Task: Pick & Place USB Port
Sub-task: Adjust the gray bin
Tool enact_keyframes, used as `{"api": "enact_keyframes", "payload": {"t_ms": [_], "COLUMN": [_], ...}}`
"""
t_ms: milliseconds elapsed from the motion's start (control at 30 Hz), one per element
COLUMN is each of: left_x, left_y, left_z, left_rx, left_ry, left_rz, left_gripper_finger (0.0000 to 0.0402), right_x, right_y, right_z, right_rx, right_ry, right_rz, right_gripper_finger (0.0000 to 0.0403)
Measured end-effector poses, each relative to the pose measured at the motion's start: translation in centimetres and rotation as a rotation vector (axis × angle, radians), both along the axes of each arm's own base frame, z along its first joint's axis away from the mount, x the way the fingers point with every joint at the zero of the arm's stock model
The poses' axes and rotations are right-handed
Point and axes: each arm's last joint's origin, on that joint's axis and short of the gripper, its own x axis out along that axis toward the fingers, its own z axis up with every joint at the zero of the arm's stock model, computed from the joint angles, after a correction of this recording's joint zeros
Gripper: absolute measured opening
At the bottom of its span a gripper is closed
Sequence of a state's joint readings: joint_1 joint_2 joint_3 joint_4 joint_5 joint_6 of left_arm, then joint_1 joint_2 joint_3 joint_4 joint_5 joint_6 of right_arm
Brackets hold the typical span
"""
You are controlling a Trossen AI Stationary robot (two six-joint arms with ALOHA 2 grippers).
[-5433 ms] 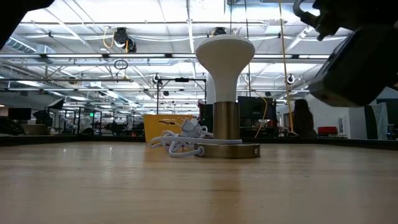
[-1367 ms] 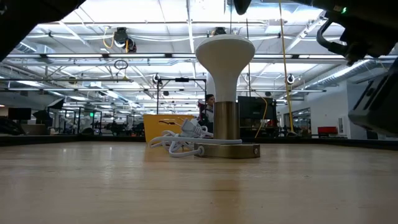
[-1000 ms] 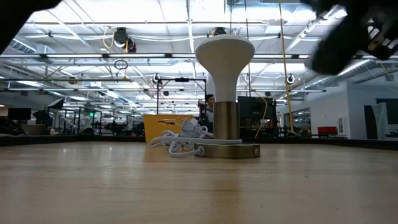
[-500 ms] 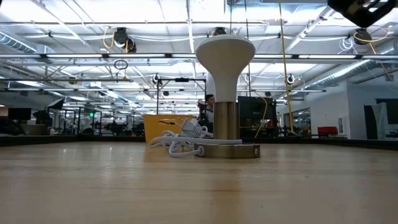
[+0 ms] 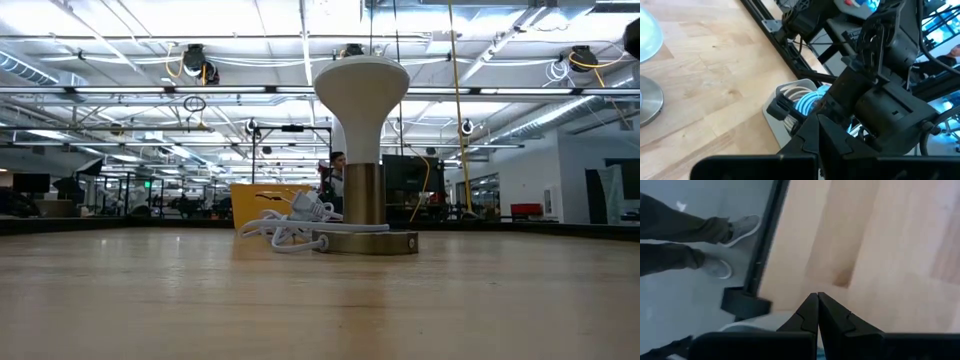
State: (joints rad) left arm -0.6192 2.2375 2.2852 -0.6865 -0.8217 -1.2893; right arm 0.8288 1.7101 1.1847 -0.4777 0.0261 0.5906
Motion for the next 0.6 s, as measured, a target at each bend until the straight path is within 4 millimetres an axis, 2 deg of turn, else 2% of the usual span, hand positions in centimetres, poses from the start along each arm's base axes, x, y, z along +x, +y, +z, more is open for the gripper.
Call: {"api": "enact_keyframes", "payload": {"t_ms": [600], "left_x": [-0.1], "left_y": [-0.1], "left_z": [0.0], "left_rx": [0.003], "left_ry": [-0.013], "left_rz": [0.021], "left_gripper_finger": [0.0], "right_x": [-1.9], "right_y": [1.2], "right_z": [-0.1], "right_rx": [0.035], "right_ry": [0.089], "right_rz": [0.066], "right_gripper_finger": [0.0]}}
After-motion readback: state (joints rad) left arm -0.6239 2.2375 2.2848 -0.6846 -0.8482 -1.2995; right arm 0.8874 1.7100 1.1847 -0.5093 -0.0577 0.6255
